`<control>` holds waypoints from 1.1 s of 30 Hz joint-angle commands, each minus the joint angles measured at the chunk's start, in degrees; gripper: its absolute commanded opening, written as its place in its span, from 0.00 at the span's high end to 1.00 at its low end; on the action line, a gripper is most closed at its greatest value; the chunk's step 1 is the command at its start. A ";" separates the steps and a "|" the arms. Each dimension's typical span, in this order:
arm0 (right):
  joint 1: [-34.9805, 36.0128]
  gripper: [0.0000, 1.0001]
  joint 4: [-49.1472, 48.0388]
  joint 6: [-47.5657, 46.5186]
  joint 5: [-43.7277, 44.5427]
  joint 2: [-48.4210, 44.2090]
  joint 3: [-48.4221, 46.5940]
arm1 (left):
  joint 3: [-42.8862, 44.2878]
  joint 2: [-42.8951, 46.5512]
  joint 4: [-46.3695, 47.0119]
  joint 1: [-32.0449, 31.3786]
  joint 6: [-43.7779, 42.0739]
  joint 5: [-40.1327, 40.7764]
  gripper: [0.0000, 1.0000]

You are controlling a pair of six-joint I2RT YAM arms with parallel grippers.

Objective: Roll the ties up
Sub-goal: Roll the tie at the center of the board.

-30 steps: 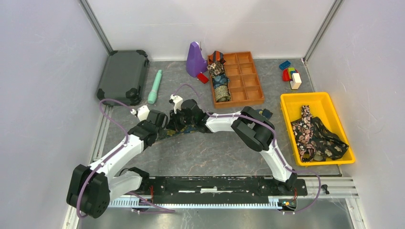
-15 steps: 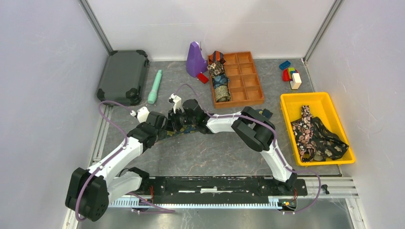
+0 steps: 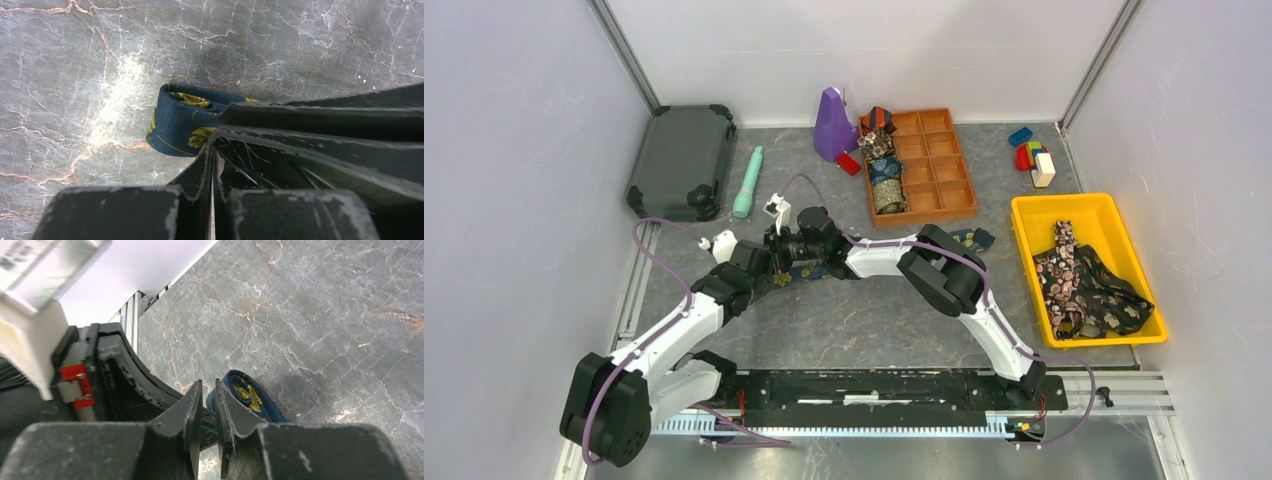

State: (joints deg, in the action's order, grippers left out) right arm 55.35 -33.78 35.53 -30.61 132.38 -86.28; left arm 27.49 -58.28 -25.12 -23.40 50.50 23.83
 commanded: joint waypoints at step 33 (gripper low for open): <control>0.24 0.89 -0.91 -0.26 -2.18 3.63 -0.69 | 3.38 10.47 -7.94 -0.27 -1.02 8.22 0.40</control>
State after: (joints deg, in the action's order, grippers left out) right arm 55.37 -33.50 35.73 -31.51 135.94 -87.22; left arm 27.99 -50.37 -31.31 -23.40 49.91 25.93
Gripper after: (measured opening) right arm 0.119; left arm 0.561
